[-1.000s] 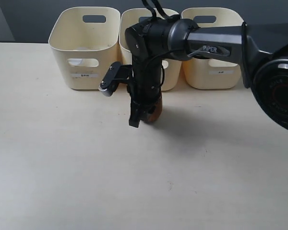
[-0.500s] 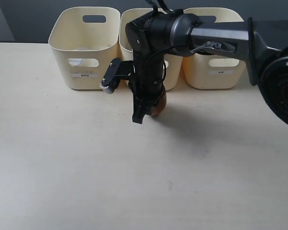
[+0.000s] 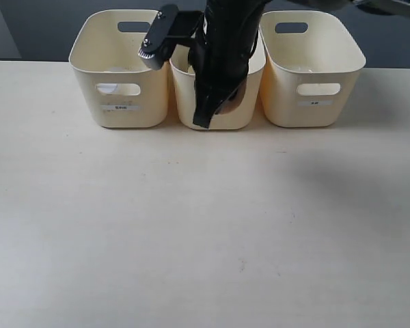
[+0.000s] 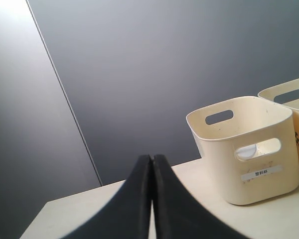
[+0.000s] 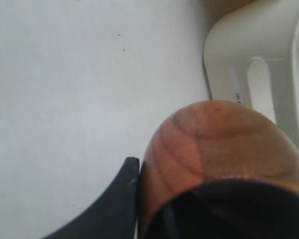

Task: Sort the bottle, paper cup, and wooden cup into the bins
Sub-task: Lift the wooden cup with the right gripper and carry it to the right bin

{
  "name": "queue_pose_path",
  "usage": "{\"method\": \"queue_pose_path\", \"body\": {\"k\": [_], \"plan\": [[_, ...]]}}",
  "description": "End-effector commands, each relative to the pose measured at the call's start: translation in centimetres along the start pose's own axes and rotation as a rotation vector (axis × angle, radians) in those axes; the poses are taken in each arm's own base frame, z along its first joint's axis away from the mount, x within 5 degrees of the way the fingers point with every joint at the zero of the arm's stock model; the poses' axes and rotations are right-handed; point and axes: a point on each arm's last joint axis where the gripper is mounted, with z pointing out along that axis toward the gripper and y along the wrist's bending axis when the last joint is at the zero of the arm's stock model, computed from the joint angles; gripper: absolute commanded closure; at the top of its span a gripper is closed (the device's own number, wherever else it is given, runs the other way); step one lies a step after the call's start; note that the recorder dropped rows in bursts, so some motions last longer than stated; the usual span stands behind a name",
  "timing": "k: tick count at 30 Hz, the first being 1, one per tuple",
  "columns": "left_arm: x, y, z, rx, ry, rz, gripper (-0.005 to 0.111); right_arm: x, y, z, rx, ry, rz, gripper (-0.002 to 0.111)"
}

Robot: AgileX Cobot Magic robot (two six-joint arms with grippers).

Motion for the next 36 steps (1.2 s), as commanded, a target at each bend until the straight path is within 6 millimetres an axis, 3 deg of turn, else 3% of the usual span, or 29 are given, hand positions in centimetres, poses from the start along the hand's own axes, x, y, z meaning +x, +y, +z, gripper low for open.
{"method": "queue_pose_path", "body": {"k": [1, 6, 15, 21, 29, 36], "plan": [[0.0, 0.0, 0.0, 0.001, -0.005, -0.002, 0.107, 0.7, -0.4, -3.5, 0.054, -0.047, 0.006, 0.109], [0.0, 0.0, 0.0, 0.001, -0.005, -0.002, 0.107, 1.6, -1.2, -6.0, 0.142, -0.071, 0.053, 0.109], [0.0, 0.0, 0.0, 0.001, -0.005, -0.002, 0.107, 2.0, -3.1, -7.3, 0.379, -0.090, 0.156, 0.109], [0.0, 0.0, 0.0, 0.001, -0.005, -0.002, 0.107, 3.1, -3.9, -5.1, 0.558, -0.101, 0.170, 0.109], [0.0, 0.0, 0.0, 0.001, -0.005, -0.002, 0.107, 7.5, -6.9, -1.2, 0.617, -0.188, 0.333, 0.109], [0.0, 0.0, 0.0, 0.001, -0.005, -0.002, 0.107, 10.6, -9.3, -0.1, 0.650, -0.306, 0.476, 0.109]]}}
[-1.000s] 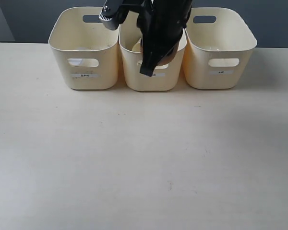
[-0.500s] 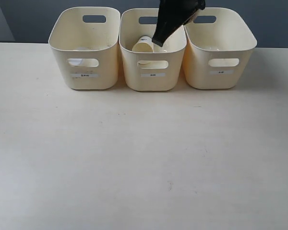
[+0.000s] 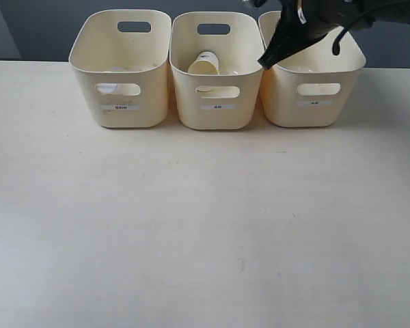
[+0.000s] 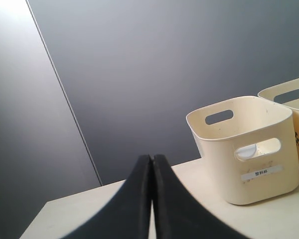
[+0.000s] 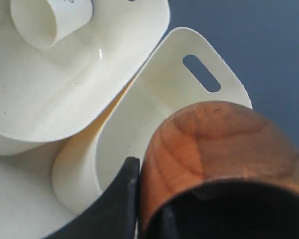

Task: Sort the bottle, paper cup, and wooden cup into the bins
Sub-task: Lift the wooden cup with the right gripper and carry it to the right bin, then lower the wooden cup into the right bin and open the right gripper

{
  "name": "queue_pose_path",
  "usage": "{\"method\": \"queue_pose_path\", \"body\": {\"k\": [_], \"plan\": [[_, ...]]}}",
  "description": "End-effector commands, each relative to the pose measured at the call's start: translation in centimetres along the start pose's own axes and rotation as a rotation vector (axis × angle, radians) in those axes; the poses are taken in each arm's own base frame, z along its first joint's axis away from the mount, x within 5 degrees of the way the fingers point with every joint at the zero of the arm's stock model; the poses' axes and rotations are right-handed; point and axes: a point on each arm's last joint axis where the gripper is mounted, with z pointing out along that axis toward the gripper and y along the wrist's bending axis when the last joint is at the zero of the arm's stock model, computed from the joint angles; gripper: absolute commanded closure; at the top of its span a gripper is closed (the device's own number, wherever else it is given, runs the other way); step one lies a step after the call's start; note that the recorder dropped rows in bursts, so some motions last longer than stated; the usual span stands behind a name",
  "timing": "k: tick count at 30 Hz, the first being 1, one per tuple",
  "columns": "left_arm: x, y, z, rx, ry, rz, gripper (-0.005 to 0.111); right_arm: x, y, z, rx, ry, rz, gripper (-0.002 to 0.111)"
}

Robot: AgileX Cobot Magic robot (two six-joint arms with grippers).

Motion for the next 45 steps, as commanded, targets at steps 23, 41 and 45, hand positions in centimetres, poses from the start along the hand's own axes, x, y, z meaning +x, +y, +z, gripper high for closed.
{"method": "queue_pose_path", "body": {"k": [23, 41, 45], "plan": [[0.0, 0.0, 0.0, 0.001, -0.005, -0.002, 0.107, 4.1, -2.6, 6.3, -0.052, -0.192, 0.250, 0.109], [0.0, 0.0, 0.0, 0.001, -0.005, -0.002, 0.107, 4.4, -2.7, 6.5, -0.048, -0.174, 0.252, 0.108], [0.0, 0.0, 0.0, 0.001, -0.005, -0.002, 0.107, 5.0, -2.2, 7.2, -0.054, -0.134, 0.256, 0.073]]}}
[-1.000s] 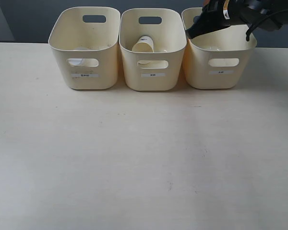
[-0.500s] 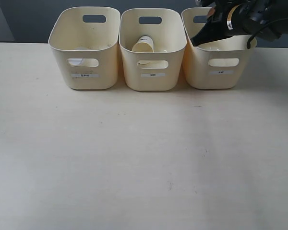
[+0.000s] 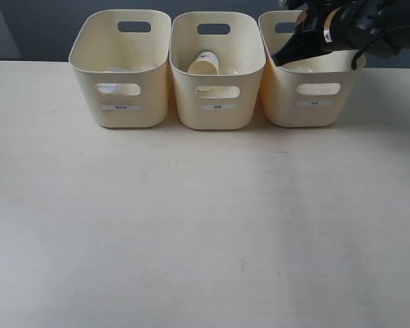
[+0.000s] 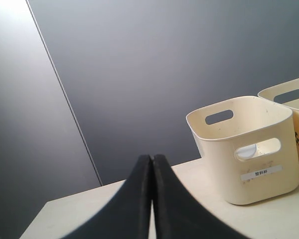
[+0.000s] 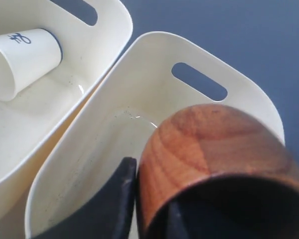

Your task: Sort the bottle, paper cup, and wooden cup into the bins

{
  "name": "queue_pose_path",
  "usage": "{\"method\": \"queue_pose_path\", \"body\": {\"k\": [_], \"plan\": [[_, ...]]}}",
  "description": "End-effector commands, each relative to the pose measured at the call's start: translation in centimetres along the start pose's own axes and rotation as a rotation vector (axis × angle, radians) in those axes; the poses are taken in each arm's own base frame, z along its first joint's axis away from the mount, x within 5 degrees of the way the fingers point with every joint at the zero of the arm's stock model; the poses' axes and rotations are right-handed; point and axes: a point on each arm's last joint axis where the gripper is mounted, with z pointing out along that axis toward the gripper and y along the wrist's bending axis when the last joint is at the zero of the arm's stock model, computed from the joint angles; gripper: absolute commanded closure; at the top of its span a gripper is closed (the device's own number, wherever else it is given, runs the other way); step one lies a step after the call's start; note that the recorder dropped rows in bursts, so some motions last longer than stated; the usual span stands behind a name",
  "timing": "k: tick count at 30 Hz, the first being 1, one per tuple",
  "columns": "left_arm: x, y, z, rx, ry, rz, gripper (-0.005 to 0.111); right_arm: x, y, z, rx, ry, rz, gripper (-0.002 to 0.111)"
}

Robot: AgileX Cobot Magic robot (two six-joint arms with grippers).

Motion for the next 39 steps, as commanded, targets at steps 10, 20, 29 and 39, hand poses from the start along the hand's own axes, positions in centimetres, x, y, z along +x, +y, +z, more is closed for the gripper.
{"method": "queue_pose_path", "body": {"k": [10, 20, 29, 39], "plan": [[0.0, 0.0, 0.0, 0.001, -0.005, -0.002, 0.107, 1.3, 0.4, 1.3, -0.013, 0.040, 0.021, 0.063], [0.0, 0.0, 0.0, 0.001, -0.005, -0.002, 0.107, -0.4, -0.2, -5.6, -0.022, -0.107, -0.054, 0.108], [0.0, 0.0, 0.0, 0.001, -0.005, -0.002, 0.107, -0.6, -0.1, -13.6, -0.025, -0.263, -0.016, 0.109], [0.0, 0.0, 0.0, 0.001, -0.005, -0.002, 0.107, 0.6, -0.4, -23.9, 0.050, -0.419, 0.089, 0.109]]}}
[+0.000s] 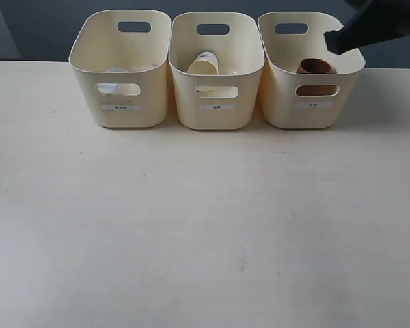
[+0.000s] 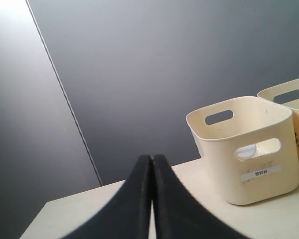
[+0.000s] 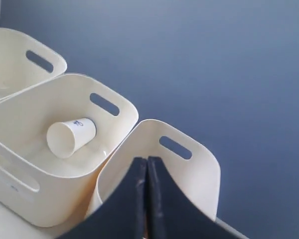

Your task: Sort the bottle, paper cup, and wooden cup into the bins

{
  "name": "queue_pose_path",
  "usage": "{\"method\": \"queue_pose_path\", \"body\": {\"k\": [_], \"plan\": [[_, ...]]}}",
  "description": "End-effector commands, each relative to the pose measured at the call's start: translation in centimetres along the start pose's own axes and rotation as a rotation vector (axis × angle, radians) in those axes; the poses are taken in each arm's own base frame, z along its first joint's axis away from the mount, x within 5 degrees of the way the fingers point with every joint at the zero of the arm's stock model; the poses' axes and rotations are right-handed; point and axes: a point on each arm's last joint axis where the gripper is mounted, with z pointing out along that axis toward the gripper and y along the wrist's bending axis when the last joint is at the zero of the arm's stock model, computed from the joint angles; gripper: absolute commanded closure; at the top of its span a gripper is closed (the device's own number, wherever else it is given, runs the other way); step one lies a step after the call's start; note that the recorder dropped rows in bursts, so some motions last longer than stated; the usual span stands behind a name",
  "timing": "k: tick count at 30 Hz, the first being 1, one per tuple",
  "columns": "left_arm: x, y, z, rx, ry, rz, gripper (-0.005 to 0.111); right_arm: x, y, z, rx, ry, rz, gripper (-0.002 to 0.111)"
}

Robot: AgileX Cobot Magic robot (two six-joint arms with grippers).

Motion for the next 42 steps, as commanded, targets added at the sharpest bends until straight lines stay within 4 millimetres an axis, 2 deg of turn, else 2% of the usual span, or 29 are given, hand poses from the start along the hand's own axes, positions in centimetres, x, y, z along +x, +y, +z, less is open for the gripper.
{"method": "queue_pose_path", "body": {"k": [1, 5, 9, 14, 22, 31, 42], "plan": [[0.0, 0.0, 0.0, 0.001, -0.005, -0.002, 0.107, -0.8, -0.4, -4.6, 0.060, -0.060, 0.066, 0.109], [0.0, 0.0, 0.0, 0.001, -0.005, -0.002, 0.107, -0.8, -0.5, -8.9, 0.122, -0.081, 0.094, 0.109], [0.0, 0.0, 0.0, 0.001, -0.005, -0.002, 0.107, 0.1, -0.2, -11.9, 0.161, -0.090, 0.101, 0.109], [0.0, 0.0, 0.0, 0.001, -0.005, -0.002, 0.107, 1.0, 0.5, -15.0, 0.167, -0.170, 0.239, 0.109], [0.0, 0.0, 0.0, 0.001, -0.005, -0.002, 0.107, 2.7, 1.4, -18.0, 0.166, -0.212, 0.407, 0.109], [0.0, 0.0, 0.0, 0.001, -0.005, -0.002, 0.107, 3.5, 2.0, -21.0, 0.146, -0.225, 0.591, 0.109], [0.0, 0.0, 0.0, 0.001, -0.005, -0.002, 0.107, 6.1, 3.0, -23.7, 0.219, -0.275, 0.616, 0.109]]}}
